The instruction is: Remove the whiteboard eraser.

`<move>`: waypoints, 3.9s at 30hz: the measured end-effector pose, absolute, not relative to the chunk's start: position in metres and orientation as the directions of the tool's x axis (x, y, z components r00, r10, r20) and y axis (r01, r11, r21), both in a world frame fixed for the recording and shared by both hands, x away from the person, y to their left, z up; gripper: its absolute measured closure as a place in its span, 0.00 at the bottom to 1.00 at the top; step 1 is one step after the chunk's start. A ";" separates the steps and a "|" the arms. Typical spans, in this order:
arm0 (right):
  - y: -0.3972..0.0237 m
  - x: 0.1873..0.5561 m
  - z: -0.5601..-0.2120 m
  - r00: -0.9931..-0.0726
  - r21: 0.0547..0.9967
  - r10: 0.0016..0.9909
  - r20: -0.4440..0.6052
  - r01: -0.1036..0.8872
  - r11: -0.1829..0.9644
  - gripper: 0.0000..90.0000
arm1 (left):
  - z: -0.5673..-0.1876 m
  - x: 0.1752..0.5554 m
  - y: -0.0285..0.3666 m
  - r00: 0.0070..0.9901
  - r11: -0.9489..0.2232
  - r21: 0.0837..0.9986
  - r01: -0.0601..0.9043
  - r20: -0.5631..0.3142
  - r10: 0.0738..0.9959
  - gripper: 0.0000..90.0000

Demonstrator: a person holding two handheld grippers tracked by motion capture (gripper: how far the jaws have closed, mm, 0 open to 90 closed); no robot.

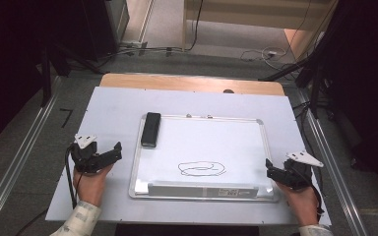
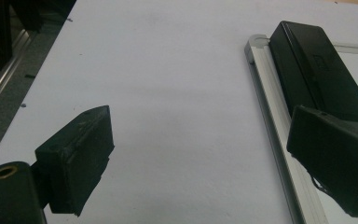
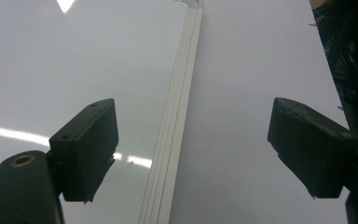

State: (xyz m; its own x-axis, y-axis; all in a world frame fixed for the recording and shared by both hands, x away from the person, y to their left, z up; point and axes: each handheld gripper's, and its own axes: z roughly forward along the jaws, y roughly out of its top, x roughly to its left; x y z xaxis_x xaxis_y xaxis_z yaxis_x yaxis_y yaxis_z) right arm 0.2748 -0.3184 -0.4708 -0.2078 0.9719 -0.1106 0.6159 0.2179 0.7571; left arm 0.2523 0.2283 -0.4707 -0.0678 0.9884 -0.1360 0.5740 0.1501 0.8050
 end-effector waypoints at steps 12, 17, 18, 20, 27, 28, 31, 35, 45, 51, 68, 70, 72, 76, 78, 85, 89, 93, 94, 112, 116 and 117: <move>-0.318 0.275 -0.471 -0.207 0.754 0.972 -0.114 0.619 0.220 0.16 | -0.466 0.258 0.224 -0.049 0.140 0.816 0.560 -0.136 0.990 0.09; -0.318 0.275 -0.471 -0.206 0.752 0.972 -0.116 0.621 0.221 0.16 | -0.463 0.266 0.217 -0.035 0.136 0.818 0.559 -0.141 0.989 0.09; -0.318 0.275 -0.471 -0.205 0.752 0.972 -0.116 0.621 0.221 0.16 | -0.463 0.266 0.217 -0.035 0.136 0.818 0.559 -0.141 0.989 0.09; -0.318 0.275 -0.471 -0.205 0.752 0.972 -0.115 0.621 0.220 0.16 | -0.462 0.271 0.213 -0.027 0.135 0.817 0.561 -0.145 0.989 0.09; -0.318 0.275 -0.471 -0.206 0.752 0.972 -0.114 0.621 0.220 0.16 | -0.456 0.293 0.195 -0.005 0.114 0.819 0.562 -0.135 0.991 0.09; -0.318 0.275 -0.471 -0.206 0.752 0.972 -0.113 0.621 0.219 0.16 | -0.456 0.296 0.192 0.000 0.107 0.817 0.566 -0.129 0.992 0.09; -0.319 0.275 -0.471 -0.208 0.753 0.972 -0.113 0.620 0.220 0.16 | -0.456 0.305 0.185 0.016 0.095 0.814 0.574 -0.127 0.992 0.09; -0.318 0.275 -0.471 -0.209 0.753 0.971 -0.112 0.620 0.220 0.16 | -0.455 0.315 0.175 0.041 0.084 0.805 0.587 -0.133 0.990 0.09; -0.318 0.274 -0.471 -0.209 0.755 0.972 -0.110 0.618 0.219 0.16 | -0.458 0.343 0.158 0.052 0.078 0.789 0.609 -0.138 0.989 0.12; -0.318 0.275 -0.471 -0.211 0.755 0.971 -0.109 0.618 0.219 0.16 | -0.461 0.356 0.150 0.051 0.061 0.787 0.614 -0.116 0.992 0.12; -0.318 0.275 -0.471 -0.212 0.755 0.971 -0.112 0.617 0.222 0.16 | -0.473 0.383 0.143 0.040 0.061 0.772 0.632 -0.111 0.993 0.15; -0.318 0.275 -0.471 -0.213 0.756 0.971 -0.112 0.616 0.223 0.16 | -0.475 0.385 0.142 0.043 0.055 0.770 0.636 -0.106 0.993 0.16; -0.318 0.275 -0.471 -0.214 0.756 0.970 -0.112 0.615 0.223 0.16 | -0.476 0.387 0.141 0.052 0.058 0.764 0.643 -0.119 0.992 0.17; -0.319 0.275 -0.471 -0.213 0.755 0.971 -0.112 0.617 0.222 0.16 | -0.477 0.391 0.136 0.074 0.037 0.762 0.647 -0.111 0.991 0.19; -0.318 0.275 -0.471 -0.213 0.756 0.971 -0.111 0.616 0.222 0.16 | -0.478 0.393 0.135 0.081 0.024 0.759 0.650 -0.100 0.992 0.21; -0.319 0.275 -0.471 -0.214 0.756 0.971 -0.110 0.616 0.222 0.17 | -0.486 0.397 0.133 0.104 0.016 0.729 0.684 -0.119 0.987 0.32; -0.319 0.275 -0.471 -0.214 0.757 0.970 -0.111 0.615 0.222 0.16 | -0.487 0.396 0.131 0.110 -0.010 0.728 0.685 -0.090 0.990 0.42; -0.319 0.275 -0.471 -0.215 0.757 0.970 -0.111 0.614 0.223 0.16 | -0.489 0.395 0.127 0.106 -0.027 0.720 0.693 -0.064 0.992 0.41; -0.319 0.275 -0.471 -0.214 0.757 0.970 -0.112 0.614 0.223 0.16 | -0.490 0.395 0.126 0.106 -0.039 0.720 0.693 -0.048 0.993 0.41; -0.319 0.275 -0.470 -0.211 0.757 0.971 -0.111 0.615 0.220 0.16 | -0.488 0.392 0.122 0.118 -0.059 0.726 0.685 -0.032 0.992 0.45; -0.319 0.275 -0.470 -0.210 0.758 0.972 -0.109 0.615 0.218 0.16 | -0.481 0.386 0.121 0.124 -0.073 0.753 0.654 -0.012 0.992 0.45; -0.319 0.275 -0.470 -0.210 0.758 0.972 -0.110 0.615 0.219 0.16 | -0.475 0.383 0.121 0.129 -0.073 0.766 0.638 -0.013 0.992 0.45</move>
State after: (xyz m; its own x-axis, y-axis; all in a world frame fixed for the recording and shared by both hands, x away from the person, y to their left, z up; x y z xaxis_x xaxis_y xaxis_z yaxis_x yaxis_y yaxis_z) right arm 0.2753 -0.3193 -0.4701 -0.2098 0.9715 -0.1101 0.6149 0.2187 0.7577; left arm 0.3835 0.1212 -0.4755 0.1285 0.9916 -0.0132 0.6385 -0.0725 0.7662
